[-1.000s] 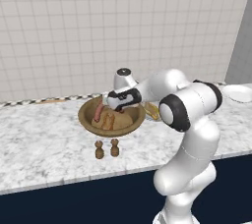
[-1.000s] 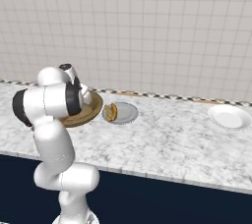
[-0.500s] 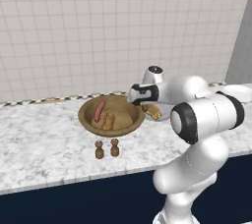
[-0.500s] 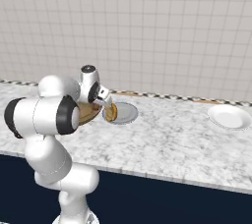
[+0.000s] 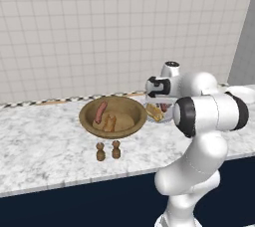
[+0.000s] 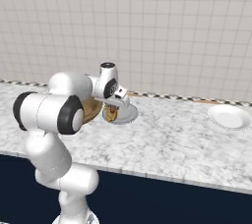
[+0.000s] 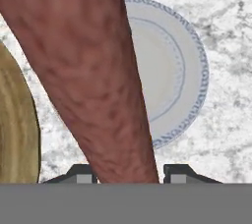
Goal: Place one bun and one sausage from the bowl on each plate.
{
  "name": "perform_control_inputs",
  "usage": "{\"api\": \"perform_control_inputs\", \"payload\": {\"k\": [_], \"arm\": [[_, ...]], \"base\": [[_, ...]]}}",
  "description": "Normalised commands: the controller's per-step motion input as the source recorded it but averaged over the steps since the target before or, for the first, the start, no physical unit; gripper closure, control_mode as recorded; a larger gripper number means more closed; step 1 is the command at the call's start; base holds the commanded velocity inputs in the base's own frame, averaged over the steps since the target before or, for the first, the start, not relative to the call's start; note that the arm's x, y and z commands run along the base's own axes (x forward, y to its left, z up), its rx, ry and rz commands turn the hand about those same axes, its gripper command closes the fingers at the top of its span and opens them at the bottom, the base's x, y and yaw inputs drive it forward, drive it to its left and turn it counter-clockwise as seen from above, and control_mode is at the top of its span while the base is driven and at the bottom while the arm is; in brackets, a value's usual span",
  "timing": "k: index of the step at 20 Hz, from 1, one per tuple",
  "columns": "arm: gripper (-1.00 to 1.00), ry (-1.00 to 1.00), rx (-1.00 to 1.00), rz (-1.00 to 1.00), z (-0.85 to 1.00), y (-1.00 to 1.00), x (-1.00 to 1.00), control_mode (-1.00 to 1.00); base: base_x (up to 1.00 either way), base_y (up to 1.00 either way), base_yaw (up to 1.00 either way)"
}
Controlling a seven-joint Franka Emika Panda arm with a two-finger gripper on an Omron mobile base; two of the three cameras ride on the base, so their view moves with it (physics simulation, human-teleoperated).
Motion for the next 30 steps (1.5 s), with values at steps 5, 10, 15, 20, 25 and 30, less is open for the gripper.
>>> {"api": "perform_control_inputs", "payload": {"k": [5, 10, 15, 20, 25, 30], "arm": [[1.0, 0.0, 0.0, 0.06, -0.16, -0.54, 0.45, -1.0], [1.0, 0.09, 0.0, 0.12, -0.26, -0.12, 0.22, -1.0], [1.0, 0.01, 0.0, 0.13, -0.34, 0.0, 0.13, -1.0], [1.0, 0.0, 0.0, 0.11, -0.33, -0.17, 0.16, -1.0], [1.0, 0.0, 0.0, 0.09, -0.41, -0.06, 0.19, -1.0], [-1.0, 0.0, 0.0, 0.06, -0.33, 0.0, 0.13, -1.0]], "base": [[0.0, 0.0, 0.0], [0.0, 0.0, 0.0], [0.0, 0.0, 0.0], [0.0, 0.0, 0.0], [0.0, 0.0, 0.0], [0.0, 0.0, 0.0]]}}
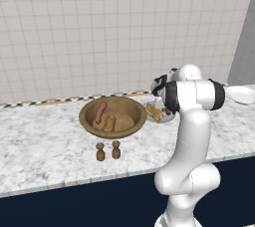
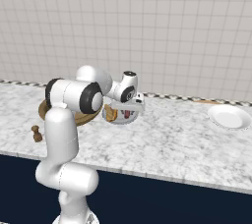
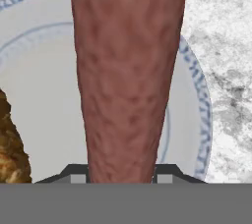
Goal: Place one bun and one sausage from the bowl on each plate.
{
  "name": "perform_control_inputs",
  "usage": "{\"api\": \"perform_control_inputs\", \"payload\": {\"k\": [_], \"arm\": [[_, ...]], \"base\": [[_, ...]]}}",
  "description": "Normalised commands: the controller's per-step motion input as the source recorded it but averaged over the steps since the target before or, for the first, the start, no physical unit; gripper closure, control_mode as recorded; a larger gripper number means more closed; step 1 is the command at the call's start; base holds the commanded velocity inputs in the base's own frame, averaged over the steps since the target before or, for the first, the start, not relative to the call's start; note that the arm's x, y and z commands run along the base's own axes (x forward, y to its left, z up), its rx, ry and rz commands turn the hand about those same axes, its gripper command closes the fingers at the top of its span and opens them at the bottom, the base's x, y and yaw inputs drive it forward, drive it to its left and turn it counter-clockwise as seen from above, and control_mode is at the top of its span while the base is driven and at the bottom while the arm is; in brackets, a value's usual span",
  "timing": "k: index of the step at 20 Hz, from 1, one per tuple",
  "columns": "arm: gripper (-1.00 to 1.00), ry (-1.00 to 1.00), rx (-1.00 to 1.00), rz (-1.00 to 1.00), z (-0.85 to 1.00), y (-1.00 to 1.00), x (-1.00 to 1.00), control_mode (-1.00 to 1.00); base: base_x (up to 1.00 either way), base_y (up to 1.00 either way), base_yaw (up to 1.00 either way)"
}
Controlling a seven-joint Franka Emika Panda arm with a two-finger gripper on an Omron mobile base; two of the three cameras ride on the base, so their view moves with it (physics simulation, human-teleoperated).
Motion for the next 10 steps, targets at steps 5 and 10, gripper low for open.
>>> {"api": "perform_control_inputs", "payload": {"k": [5, 10], "arm": [[-1.0, -0.06, 0.0, 0.08, 0.06, 0.16, -0.39, -1.0], [-1.0, 0.0, 0.0, 0.11, 0.04, 0.03, -0.1, -1.0]], "base": [[0.0, 0.0, 0.0], [0.0, 0.0, 0.0]]}}
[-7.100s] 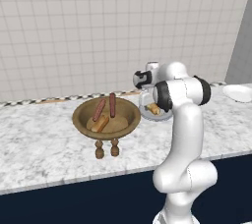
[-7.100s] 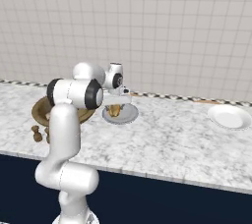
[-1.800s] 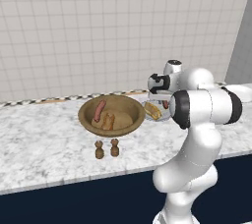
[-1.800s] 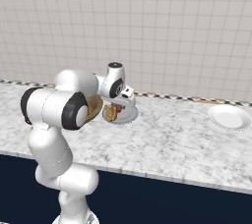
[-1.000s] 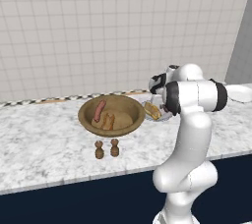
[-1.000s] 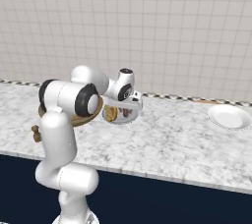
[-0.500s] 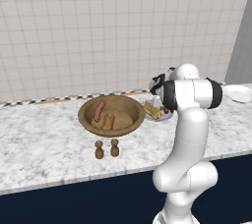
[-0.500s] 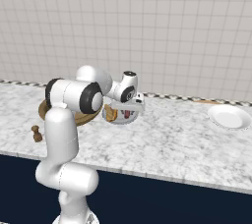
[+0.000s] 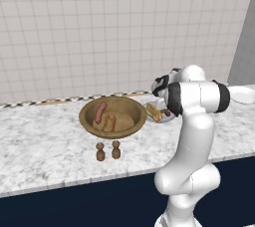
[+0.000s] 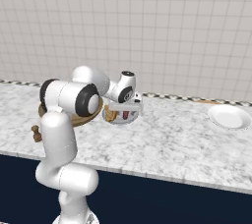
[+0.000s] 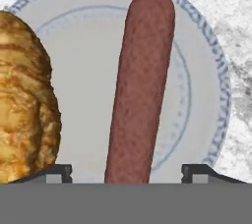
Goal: Place one bun and one sausage from the bowl on each plate.
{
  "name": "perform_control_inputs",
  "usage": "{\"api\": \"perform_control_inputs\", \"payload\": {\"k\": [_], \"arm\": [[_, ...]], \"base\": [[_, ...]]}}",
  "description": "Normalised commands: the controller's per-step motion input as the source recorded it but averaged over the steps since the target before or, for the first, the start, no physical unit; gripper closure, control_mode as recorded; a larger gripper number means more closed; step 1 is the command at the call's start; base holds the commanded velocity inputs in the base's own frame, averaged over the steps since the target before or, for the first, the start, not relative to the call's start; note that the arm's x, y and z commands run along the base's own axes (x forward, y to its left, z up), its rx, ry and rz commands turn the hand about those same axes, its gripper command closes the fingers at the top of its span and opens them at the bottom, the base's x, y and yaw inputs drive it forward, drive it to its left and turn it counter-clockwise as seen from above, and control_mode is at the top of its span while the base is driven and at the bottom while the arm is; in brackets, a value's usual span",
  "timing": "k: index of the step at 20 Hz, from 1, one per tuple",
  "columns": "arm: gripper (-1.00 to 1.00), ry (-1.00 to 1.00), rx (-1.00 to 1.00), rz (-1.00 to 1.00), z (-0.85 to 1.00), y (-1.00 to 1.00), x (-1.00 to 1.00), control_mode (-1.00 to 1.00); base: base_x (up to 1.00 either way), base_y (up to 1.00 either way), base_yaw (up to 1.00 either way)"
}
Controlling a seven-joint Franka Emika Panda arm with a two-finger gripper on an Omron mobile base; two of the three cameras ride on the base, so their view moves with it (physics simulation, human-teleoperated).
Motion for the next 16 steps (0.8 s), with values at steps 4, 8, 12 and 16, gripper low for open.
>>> {"api": "perform_control_inputs", "payload": {"k": [4, 8, 12, 16], "arm": [[-1.0, -0.11, 0.06, 0.03, 0.94, 0.0, -0.2, -1.0], [-1.0, -0.12, 0.14, 0.0, 0.97, 0.3, -0.36, -1.0], [-1.0, -0.01, 0.19, -0.06, 0.69, 0.84, -0.36, -1.0], [-1.0, 0.0, 0.07, -0.13, 0.25, 1.0, -0.24, -1.0]], "base": [[0.0, 0.0, 0.0], [0.0, 0.0, 0.0], [0.0, 0.0, 0.0], [0.0, 0.0, 0.0]]}}
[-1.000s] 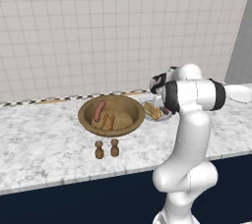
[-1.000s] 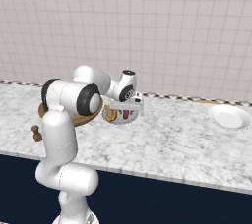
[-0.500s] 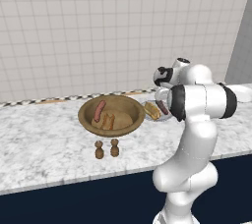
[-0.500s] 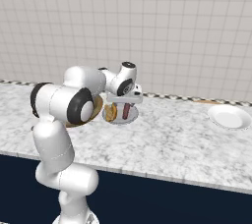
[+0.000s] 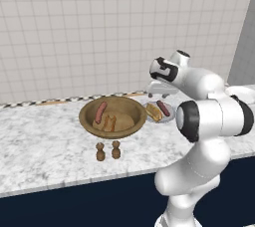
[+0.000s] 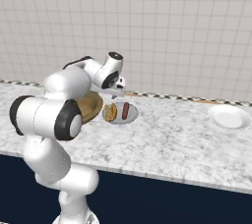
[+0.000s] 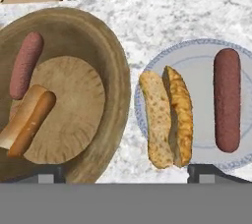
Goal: Place one bun and one sausage from the bowl on each plate.
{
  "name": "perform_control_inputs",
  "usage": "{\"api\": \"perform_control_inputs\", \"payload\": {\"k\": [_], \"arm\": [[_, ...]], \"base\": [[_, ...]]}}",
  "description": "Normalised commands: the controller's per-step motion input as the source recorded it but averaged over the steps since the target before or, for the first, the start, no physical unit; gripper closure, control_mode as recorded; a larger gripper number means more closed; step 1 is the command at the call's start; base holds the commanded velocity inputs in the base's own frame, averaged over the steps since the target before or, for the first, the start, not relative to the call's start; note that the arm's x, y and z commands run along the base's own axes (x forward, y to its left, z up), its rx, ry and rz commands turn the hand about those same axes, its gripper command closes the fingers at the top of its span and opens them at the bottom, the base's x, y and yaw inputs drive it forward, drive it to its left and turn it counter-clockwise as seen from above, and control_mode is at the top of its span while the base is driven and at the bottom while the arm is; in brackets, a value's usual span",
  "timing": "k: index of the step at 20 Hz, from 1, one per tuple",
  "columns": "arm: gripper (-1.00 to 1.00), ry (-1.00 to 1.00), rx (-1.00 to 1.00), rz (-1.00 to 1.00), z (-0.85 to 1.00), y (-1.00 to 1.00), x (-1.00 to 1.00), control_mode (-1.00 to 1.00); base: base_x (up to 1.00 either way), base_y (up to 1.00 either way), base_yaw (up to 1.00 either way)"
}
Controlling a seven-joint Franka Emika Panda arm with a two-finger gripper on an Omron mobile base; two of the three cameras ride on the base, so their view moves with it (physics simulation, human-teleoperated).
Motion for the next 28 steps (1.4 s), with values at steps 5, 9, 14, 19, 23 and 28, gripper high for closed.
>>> {"api": "perform_control_inputs", "payload": {"k": [5, 9, 14, 19, 23, 28], "arm": [[-1.0, 0.0, 0.0, -0.19, -0.02, 1.0, -0.07, -1.0], [-1.0, 0.12, 0.01, -0.15, 0.01, 0.92, -0.06, -1.0], [-1.0, 0.21, 0.02, -0.06, -0.04, 0.79, -0.1, -1.0], [-1.0, 0.11, 0.0, -0.02, -0.29, 0.57, 0.0, -1.0], [-1.0, 0.01, -0.05, 0.0, -0.51, 0.34, -0.03, -1.0], [-1.0, 0.0, -0.08, 0.0, -0.51, 0.21, -0.02, -1.0]], "base": [[0.0, 0.0, 0.0], [0.0, 0.0, 0.0], [0.0, 0.0, 0.0], [0.0, 0.0, 0.0], [0.0, 0.0, 0.0], [0.0, 0.0, 0.0]]}}
